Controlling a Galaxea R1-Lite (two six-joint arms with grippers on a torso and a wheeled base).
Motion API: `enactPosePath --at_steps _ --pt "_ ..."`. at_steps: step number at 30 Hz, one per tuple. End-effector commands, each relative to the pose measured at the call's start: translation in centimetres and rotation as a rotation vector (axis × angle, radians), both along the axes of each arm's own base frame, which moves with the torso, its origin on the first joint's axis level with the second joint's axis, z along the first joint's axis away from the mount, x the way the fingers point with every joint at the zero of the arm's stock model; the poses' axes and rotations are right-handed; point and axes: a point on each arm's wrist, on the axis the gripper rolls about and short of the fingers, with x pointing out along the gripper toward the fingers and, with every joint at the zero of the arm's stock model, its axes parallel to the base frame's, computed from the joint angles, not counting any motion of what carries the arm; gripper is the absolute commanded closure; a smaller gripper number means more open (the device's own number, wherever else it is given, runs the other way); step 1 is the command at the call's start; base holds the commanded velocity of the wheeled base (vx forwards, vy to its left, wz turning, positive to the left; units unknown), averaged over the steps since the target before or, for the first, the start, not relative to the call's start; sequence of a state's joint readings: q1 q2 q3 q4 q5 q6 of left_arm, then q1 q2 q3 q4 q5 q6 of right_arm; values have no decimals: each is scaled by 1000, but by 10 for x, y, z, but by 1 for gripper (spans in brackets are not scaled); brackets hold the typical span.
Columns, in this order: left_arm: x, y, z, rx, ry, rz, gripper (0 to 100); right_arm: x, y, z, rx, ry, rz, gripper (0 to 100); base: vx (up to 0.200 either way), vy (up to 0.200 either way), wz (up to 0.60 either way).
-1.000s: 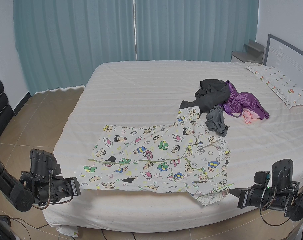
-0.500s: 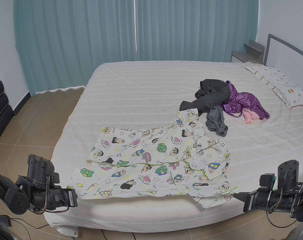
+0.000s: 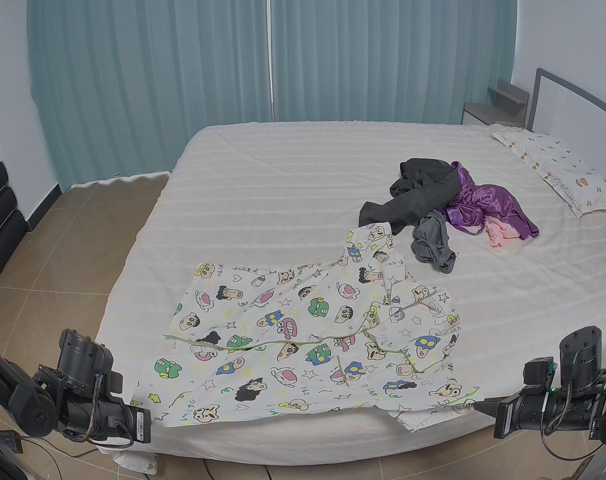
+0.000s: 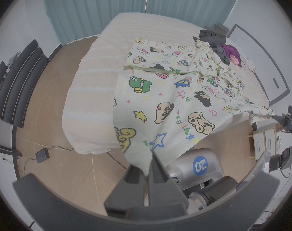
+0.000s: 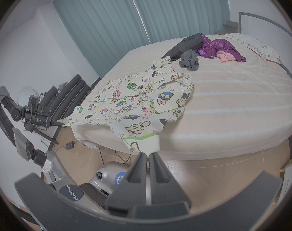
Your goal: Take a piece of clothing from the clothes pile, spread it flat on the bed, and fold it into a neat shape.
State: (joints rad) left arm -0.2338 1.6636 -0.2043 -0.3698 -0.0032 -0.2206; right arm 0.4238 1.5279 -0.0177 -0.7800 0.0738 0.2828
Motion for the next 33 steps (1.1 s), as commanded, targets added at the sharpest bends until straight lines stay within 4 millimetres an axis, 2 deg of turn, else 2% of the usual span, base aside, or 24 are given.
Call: enactPosePath --at_steps 1,6,9,15,18,19,26,33 --pt "0 -2 -1 3 10 -16 100 -5 -2 -1 -5 6 1 100 0 0 0" --pt "17 -10 10 -24 -53 -21 100 -3 -2 1 9 -4 -6 100 0 0 0" --pt "43 -17 25 -74 -114 34 100 9 3 8 33 -42 -10 100 0 0 0" --pt "78 -26 50 -112 -112 88 100 29 8 14 45 -68 -30 100 0 0 0" --pt "86 -29 52 -107 -97 89 100 36 10 16 51 -77 -38 100 0 0 0" --pt "94 -30 51 -105 -88 93 100 44 9 17 61 -77 -63 100 0 0 0" --pt "124 -26 36 -99 -65 142 100 70 9 15 71 -74 -121 100 0 0 0" --pt "149 -25 38 -170 -93 261 100 90 1 10 67 -67 -179 100 0 0 0"
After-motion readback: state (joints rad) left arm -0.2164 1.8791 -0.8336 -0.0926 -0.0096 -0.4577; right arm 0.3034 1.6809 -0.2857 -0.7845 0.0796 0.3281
